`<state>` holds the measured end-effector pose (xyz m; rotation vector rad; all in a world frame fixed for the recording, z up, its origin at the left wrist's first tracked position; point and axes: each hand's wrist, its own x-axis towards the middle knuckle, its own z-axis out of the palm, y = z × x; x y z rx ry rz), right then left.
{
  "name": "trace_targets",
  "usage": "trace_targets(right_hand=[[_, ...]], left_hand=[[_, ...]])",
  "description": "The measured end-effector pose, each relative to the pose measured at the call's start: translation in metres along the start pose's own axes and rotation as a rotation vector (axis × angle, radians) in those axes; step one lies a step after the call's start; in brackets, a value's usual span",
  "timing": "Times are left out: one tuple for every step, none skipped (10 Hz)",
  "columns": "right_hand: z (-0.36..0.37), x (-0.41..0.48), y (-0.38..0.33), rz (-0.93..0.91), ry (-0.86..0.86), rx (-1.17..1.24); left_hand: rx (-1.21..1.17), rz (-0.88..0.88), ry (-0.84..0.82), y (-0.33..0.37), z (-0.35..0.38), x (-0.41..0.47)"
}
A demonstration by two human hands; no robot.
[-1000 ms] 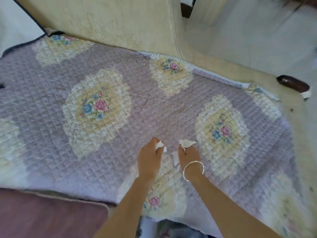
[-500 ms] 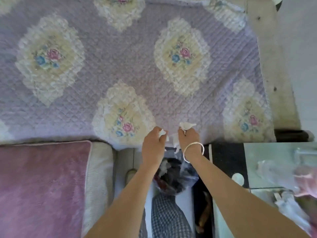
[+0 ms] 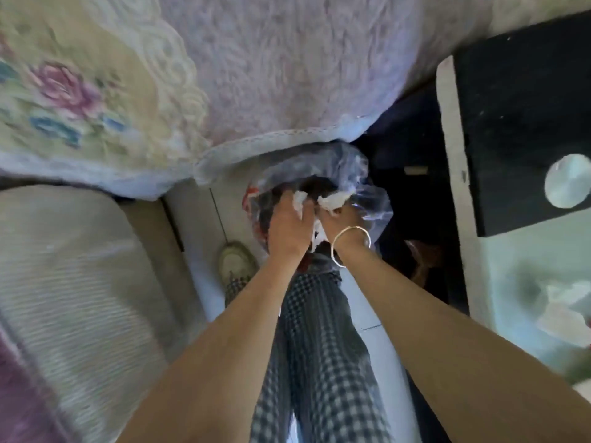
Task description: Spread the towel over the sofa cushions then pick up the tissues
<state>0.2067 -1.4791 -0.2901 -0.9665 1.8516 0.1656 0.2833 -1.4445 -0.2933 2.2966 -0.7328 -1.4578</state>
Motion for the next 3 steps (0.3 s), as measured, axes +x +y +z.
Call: trace_targets(right_hand=[[0.014, 0.022, 0.017, 0.041, -0.058, 0.133], [0.017, 0.026, 0.023, 0.044, -0.111, 0.154], [0.012, 0.019, 0.02, 0.055, -0.135, 0.138]], left_hand=[[0.009, -0.021, -0.063, -0.021, 0.013, 0.009], [0.006, -0.007, -0.092, -0.025, 0.012, 0.004], [-0.022, -0.014, -0.074, -0.02, 0.006, -0.004]])
